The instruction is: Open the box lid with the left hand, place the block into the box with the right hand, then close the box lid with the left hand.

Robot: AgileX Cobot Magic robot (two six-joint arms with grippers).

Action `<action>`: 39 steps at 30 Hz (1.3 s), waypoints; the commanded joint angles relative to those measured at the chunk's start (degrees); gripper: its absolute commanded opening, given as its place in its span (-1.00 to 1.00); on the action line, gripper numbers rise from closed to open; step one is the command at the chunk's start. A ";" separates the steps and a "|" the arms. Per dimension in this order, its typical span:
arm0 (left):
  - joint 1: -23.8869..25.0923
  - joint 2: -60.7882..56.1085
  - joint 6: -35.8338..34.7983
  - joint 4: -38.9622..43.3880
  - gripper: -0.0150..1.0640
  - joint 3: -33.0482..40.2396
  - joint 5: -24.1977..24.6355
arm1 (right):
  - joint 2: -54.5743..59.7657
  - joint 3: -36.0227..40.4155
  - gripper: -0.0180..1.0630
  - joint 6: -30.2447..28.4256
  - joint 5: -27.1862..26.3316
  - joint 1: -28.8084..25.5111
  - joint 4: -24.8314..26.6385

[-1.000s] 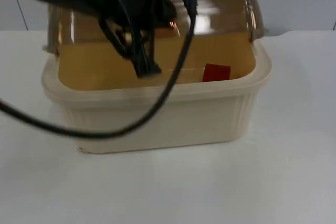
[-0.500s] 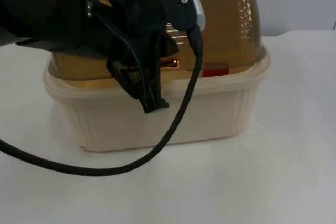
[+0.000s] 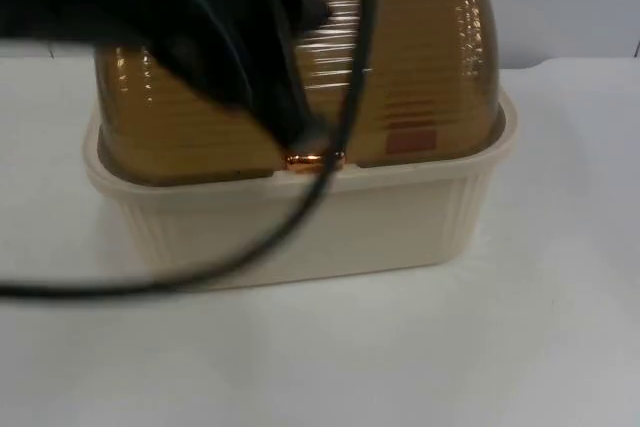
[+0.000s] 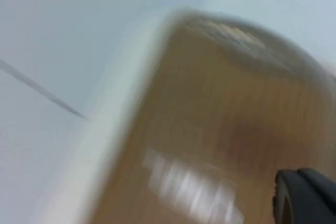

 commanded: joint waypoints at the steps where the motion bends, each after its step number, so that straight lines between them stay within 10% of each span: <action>1: -0.31 -6.12 -0.58 -5.88 -0.98 0.21 -9.64 | -0.20 -0.06 0.95 -0.03 -0.12 -0.12 0.27; 7: 0.49 -15.07 0.36 -16.33 -0.98 -1.26 -36.66 | -0.20 -0.06 0.95 -0.03 -0.48 -0.12 1.78; 9: 1.33 -15.57 2.03 -19.46 -0.98 -2.07 -35.88 | -0.20 -0.06 0.95 -0.03 -0.58 -0.12 1.92; 12: 14.96 -16.14 22.49 -54.05 -0.98 -8.84 -11.00 | -0.20 -0.06 0.95 -0.03 -0.72 -0.12 2.76; 15: 24.44 -15.31 22.02 -56.11 -0.98 -9.50 0.99 | -0.20 -0.06 0.95 -0.03 -0.87 -0.12 2.87; 20: 40.50 -13.17 11.53 -56.11 -0.98 -9.63 6.89 | -0.20 -0.06 0.95 -0.03 -0.64 -0.12 2.87; 26: 46.82 -11.17 18.93 -53.92 -0.98 -9.72 0.98 | -0.20 -0.06 0.95 -0.03 -0.52 -0.12 2.87; 34: 37.97 -11.17 61.86 -56.11 -0.98 -9.72 -14.93 | -0.20 -0.06 0.95 -0.03 -1.38 -0.12 2.87; 37: 36.65 -10.80 60.82 -56.11 -0.98 -10.54 -18.91 | -0.20 -0.06 0.95 -0.03 -1.91 -0.12 2.87; 39: 37.97 -10.80 45.98 -56.11 -0.98 -11.93 -16.33 | -0.20 -0.06 0.95 -0.03 -1.91 -0.12 2.87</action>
